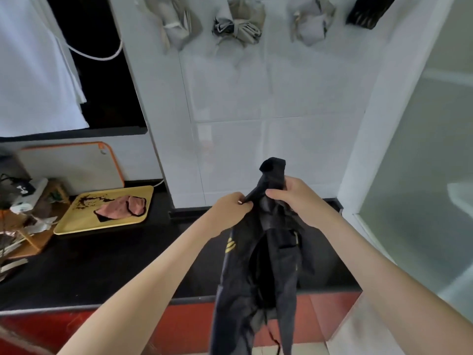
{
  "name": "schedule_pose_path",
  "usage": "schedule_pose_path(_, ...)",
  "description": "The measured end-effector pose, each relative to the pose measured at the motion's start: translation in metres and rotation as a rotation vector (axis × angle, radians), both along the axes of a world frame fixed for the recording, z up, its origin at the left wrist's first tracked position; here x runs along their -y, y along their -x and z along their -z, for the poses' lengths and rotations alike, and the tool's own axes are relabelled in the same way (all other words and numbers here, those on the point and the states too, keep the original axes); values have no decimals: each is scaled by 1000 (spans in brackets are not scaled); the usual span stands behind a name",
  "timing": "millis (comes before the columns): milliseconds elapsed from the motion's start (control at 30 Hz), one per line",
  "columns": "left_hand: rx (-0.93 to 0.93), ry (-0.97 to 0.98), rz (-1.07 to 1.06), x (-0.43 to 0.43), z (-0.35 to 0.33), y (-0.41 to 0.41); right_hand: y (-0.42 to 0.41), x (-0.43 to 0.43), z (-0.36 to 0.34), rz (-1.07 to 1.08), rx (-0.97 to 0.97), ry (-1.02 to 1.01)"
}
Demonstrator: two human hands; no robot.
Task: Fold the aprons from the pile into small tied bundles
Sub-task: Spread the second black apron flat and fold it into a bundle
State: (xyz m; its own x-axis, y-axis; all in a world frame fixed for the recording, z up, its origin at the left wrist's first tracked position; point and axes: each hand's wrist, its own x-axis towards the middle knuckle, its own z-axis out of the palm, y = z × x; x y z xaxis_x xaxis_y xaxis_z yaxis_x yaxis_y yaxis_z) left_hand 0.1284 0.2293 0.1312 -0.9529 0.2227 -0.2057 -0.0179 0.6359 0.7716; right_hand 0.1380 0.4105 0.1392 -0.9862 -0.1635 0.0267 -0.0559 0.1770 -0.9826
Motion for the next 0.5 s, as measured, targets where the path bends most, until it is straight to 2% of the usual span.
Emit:
schedule_pose_path(67, -127, 29, -15, 2, -4, -11, 0, 8, -2, 88, 18, -16)
schedule_pose_path(133, -259, -49, -17, 2, -9, -19, -2, 19, -5, 185, 23, 1)
schedule_pose_path(200, -227, -148, 53, -3, -16, -26, -2, 26, -9, 243, 21, 28)
schedule_pose_path(300, -205, -137, 152, -10, -16, -32, -6, 36, -15, 188, -5, 14)
schedule_pose_path(400, -305, -112, 34, -6, -11, -25, -9, 44, -17, 96, -4, -18)
schedule_pose_path(500, -291, -140, -44, 5, -9, -16, -7, 38, -8, 158, 0, -19)
